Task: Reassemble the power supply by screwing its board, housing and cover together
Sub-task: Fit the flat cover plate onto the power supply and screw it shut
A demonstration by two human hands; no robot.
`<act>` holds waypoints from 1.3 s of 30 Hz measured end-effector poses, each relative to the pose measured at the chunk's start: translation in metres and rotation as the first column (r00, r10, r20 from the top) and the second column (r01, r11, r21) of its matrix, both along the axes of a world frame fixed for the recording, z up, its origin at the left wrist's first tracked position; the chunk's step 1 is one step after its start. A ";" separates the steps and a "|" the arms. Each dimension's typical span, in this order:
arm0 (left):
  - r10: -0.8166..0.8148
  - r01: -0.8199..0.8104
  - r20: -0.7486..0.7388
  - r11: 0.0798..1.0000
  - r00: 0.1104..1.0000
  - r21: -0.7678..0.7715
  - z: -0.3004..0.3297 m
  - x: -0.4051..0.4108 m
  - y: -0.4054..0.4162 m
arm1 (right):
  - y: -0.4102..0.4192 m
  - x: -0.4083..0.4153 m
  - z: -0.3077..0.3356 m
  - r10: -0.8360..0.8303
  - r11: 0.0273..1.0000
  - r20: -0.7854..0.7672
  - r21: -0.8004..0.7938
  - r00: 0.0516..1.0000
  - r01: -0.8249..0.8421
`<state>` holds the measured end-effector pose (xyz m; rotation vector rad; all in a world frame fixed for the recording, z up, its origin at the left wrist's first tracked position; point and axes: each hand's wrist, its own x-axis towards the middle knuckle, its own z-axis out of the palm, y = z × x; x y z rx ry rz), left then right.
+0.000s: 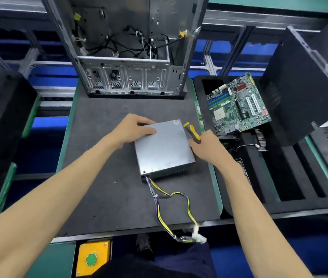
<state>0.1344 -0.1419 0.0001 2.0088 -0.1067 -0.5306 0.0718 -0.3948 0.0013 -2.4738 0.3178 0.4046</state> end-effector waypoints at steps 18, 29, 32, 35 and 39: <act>0.001 0.042 -0.114 0.924 0.994 0.381 -0.031 -0.097 0.088 | 0.143 0.013 0.017 -0.012 -0.247 -0.281 0.931 0.960 0.269; -0.068 -0.006 0.114 0.834 0.991 0.552 -0.060 -0.125 0.086 | 0.143 0.014 -0.006 0.045 -0.420 -0.375 0.834 0.926 0.358; 0.212 -0.238 0.136 0.946 0.968 0.220 -0.036 -0.117 0.072 | 0.137 0.011 0.001 0.009 -0.562 -0.449 0.737 0.894 0.376; 0.470 -0.468 -0.110 0.771 0.876 -0.432 0.009 -0.108 0.047 | 0.125 0.006 0.010 -0.030 -0.793 -0.536 0.527 0.843 0.306; 0.369 -0.383 -0.177 0.620 0.913 -0.685 0.051 -0.111 0.004 | 0.114 -0.004 0.031 -0.109 -0.882 -0.535 0.441 0.838 0.166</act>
